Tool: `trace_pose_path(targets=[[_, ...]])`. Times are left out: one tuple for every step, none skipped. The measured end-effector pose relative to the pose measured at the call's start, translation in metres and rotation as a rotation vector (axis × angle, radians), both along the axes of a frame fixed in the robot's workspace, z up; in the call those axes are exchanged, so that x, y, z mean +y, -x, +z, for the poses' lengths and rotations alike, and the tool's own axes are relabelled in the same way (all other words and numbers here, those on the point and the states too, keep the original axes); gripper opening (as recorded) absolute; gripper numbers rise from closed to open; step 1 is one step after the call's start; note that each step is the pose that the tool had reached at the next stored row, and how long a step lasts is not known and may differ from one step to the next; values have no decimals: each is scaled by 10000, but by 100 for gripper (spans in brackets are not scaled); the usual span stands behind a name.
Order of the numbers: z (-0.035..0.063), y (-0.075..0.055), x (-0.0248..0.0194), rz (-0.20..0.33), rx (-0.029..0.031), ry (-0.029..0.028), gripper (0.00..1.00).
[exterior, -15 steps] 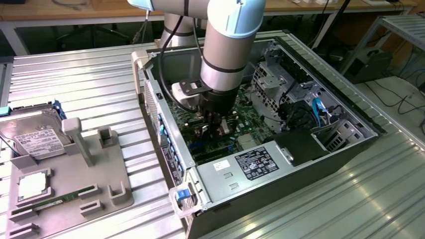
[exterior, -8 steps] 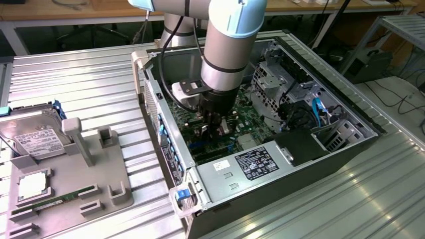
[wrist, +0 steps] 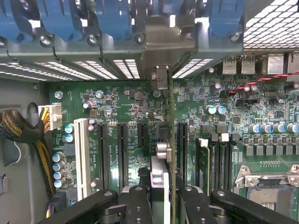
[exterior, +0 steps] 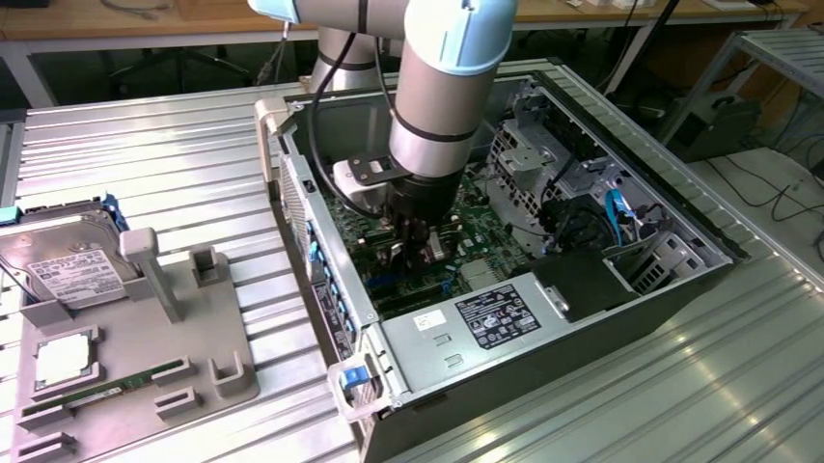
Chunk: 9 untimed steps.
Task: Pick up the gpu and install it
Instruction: 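Insert the gpu into the slot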
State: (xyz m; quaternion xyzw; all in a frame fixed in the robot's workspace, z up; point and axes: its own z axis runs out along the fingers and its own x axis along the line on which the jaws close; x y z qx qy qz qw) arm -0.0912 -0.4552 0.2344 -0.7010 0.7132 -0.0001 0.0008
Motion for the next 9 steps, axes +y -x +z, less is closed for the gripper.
trace_pose_path(targets=[[-4, 0, 0, 0, 1, 0, 28], [-7, 0, 0, 0, 1, 0, 28], [-10, 0, 0, 0, 2, 0, 28], [-12, 0, 0, -1, 2, 0, 28], [-14, 0, 0, 0, 2, 0, 28], [-16, 0, 0, 0, 2, 0, 28], [-18, 0, 0, 0, 2, 0, 28], [-19, 0, 0, 0, 2, 0, 28], [-22, 0, 0, 0, 2, 0, 28]])
